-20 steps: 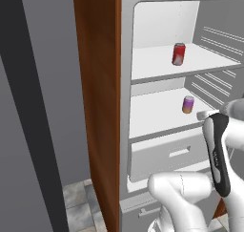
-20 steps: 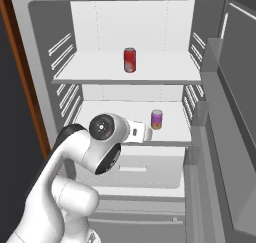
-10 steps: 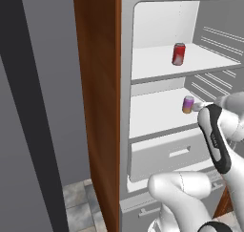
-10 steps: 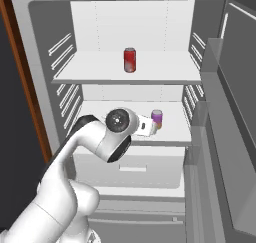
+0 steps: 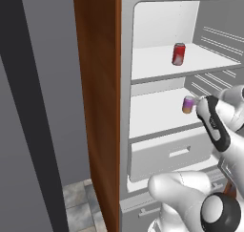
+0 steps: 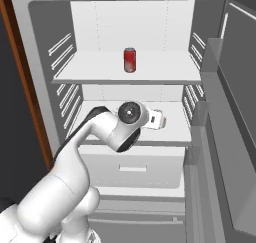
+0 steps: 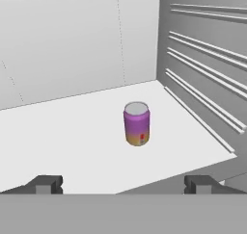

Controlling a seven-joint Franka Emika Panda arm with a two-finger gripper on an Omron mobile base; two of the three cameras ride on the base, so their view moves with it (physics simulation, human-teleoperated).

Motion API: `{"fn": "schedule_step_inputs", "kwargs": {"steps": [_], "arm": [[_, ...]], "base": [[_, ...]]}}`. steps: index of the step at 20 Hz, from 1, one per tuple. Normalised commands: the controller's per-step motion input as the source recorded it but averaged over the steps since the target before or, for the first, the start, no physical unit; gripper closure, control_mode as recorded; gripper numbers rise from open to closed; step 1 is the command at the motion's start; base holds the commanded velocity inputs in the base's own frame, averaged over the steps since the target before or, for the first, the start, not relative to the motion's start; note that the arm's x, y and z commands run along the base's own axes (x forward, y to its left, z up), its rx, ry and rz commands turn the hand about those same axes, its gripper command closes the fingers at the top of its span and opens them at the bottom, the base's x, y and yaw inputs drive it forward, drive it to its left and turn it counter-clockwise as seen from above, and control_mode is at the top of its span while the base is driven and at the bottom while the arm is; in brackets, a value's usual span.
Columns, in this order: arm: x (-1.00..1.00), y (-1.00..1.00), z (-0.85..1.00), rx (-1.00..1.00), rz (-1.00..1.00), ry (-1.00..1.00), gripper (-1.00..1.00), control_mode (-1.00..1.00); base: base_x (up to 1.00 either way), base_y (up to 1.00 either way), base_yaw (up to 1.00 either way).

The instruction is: Open the fridge, grab two sodas, and place both sodas inside the bowl with ice on the dining counter.

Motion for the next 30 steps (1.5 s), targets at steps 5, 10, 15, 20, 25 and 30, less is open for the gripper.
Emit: {"fn": "schedule_step_inputs", "kwargs": {"steps": [5,10,15,20,25,30], "arm": [[0.31,-0.01,0.0,-0.03,0.0,0.0,-1.0,-1.0],[0.37,-0.03,-0.03,0.0,0.0,0.0,-1.0,-1.0],[0.4,-0.09,-0.15,0.0,0.0,0.0,-1.0,-1.0],[0.24,-0.08,-0.18,0.0,0.0,0.0,-1.0,-1.0],[0.2,-0.07,-0.18,0.0,0.0,0.0,-1.0,-1.0],[0.19,-0.07,-0.16,0.0,0.0,0.0,-1.0,-1.0]], "base": [[0.0,0.0,0.0],[0.0,0.0,0.0],[0.0,0.0,0.0],[0.0,0.0,0.0],[0.0,0.0,0.0],[0.0,0.0,0.0]]}}
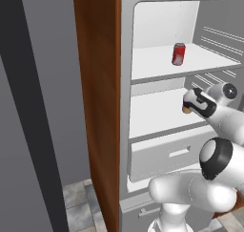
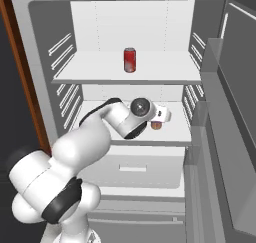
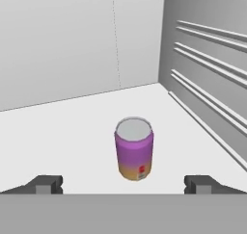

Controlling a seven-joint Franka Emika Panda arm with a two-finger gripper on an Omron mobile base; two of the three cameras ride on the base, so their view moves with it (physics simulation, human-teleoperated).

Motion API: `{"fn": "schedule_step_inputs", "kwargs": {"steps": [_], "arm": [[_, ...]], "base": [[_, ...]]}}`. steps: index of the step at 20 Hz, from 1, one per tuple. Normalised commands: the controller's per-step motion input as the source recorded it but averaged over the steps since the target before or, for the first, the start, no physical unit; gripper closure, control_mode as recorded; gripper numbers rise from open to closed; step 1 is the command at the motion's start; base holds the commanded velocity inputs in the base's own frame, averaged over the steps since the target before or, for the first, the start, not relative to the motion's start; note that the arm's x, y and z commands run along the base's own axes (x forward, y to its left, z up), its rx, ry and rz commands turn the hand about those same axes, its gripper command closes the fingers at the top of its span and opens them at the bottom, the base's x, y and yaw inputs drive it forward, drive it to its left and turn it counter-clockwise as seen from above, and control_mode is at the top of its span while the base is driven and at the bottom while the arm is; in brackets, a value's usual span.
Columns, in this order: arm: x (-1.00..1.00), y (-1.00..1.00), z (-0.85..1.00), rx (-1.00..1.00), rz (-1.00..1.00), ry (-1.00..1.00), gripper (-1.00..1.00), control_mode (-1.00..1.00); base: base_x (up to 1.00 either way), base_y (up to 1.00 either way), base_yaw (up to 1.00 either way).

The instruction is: Open the fridge, grab two sodas, and place both sodas inside the bowl with ice on the dining counter.

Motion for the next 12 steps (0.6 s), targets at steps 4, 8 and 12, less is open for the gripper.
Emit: {"fn": "schedule_step_inputs", "kwargs": {"steps": [4,8,12], "arm": [[0.19,-0.07,-0.15,0.0,0.0,0.0,-1.0,-1.0],[0.2,-0.04,-0.14,0.0,0.0,0.0,-1.0,-1.0],[0.22,-0.01,-0.14,0.0,0.0,0.0,-1.0,-1.0]], "base": [[0.0,0.0,0.0],[0.0,0.0,0.0],[0.0,0.0,0.0]]}}
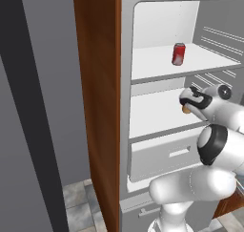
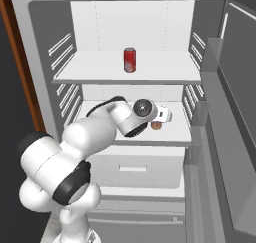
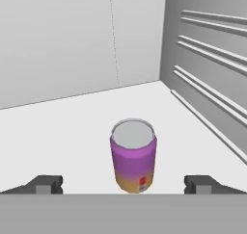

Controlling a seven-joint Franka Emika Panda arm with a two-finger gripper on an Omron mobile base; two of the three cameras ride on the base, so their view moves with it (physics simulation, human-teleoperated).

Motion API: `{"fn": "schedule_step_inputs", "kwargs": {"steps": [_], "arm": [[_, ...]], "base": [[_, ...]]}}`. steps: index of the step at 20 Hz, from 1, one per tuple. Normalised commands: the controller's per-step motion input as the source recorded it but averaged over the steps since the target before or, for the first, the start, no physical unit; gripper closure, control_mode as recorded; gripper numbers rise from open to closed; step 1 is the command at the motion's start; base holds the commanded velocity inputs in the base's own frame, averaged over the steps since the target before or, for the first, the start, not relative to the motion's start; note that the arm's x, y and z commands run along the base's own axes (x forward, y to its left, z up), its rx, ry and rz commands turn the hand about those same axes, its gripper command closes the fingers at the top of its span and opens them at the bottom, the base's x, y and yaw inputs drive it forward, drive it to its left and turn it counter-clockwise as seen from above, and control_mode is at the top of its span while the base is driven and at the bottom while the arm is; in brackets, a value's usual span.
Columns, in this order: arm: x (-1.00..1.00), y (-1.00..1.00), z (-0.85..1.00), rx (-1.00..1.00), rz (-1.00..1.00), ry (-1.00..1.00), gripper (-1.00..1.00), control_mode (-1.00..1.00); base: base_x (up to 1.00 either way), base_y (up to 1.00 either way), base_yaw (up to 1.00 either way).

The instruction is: Open the fridge, grab two sodas, and place both sodas inside the bowl with ice on the dining counter.

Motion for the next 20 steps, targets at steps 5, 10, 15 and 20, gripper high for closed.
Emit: {"fn": "schedule_step_inputs", "kwargs": {"steps": [5,10,15,20], "arm": [[0.23,0.0,-0.14,0.0,0.0,0.0,-1.0,-1.0],[0.25,-0.06,-0.14,0.0,0.0,0.0,-1.0,-1.0],[0.23,-0.07,-0.13,0.0,0.0,0.0,-1.0,-1.0],[0.21,-0.08,-0.16,0.0,0.0,0.0,-1.0,-1.0]], "base": [[0.0,0.0,0.0],[0.0,0.0,0.0],[0.0,0.0,0.0],[0.0,0.0,0.0]]}}
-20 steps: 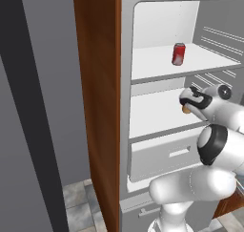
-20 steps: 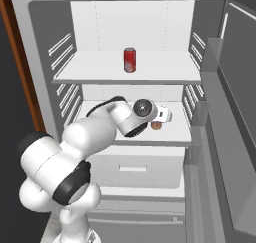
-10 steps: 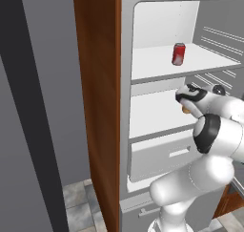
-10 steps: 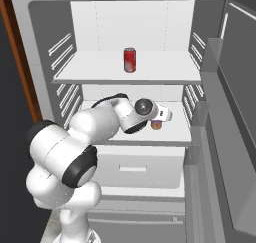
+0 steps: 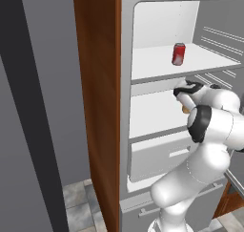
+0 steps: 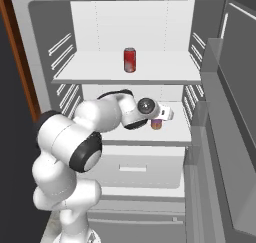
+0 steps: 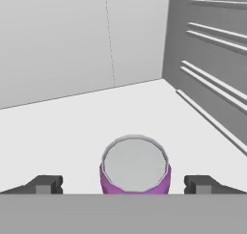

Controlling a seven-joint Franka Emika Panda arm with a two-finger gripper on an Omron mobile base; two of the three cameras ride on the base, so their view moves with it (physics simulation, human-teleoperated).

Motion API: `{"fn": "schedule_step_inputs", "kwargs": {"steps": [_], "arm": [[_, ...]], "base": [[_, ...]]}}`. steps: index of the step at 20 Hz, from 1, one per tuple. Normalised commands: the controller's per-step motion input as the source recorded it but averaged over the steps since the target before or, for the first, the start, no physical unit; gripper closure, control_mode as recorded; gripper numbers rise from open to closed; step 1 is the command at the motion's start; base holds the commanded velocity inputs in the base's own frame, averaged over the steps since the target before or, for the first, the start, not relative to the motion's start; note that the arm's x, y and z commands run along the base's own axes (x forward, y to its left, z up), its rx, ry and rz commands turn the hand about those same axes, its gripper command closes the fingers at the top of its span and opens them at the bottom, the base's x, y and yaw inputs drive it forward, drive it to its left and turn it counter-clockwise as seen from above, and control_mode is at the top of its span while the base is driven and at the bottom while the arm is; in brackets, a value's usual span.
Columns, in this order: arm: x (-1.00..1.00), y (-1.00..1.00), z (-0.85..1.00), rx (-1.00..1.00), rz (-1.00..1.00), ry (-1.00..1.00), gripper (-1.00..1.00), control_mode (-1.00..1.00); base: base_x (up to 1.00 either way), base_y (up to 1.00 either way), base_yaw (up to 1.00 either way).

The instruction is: Open the fridge, grab two sodas, and place both sodas inside the bowl with ice on the dining counter.

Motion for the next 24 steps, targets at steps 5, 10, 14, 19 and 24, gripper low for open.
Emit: {"fn": "schedule_step_inputs", "kwargs": {"steps": [5,10,14,19,24], "arm": [[0.19,-0.09,-0.19,0.0,0.0,0.0,-1.0,-1.0],[0.11,-0.02,-0.17,0.0,0.0,0.0,-1.0,-1.0],[0.1,-0.02,-0.25,0.0,0.0,0.0,-1.0,-1.0],[0.12,-0.01,-0.22,0.0,0.0,0.0,-1.0,-1.0],[0.07,-0.01,-0.22,0.0,0.0,0.0,1.0,-1.0]], "base": [[0.0,0.0,0.0],[0.0,0.0,0.0],[0.0,0.0,0.0],[0.0,0.0,0.0],[0.0,0.0,0.0]]}}
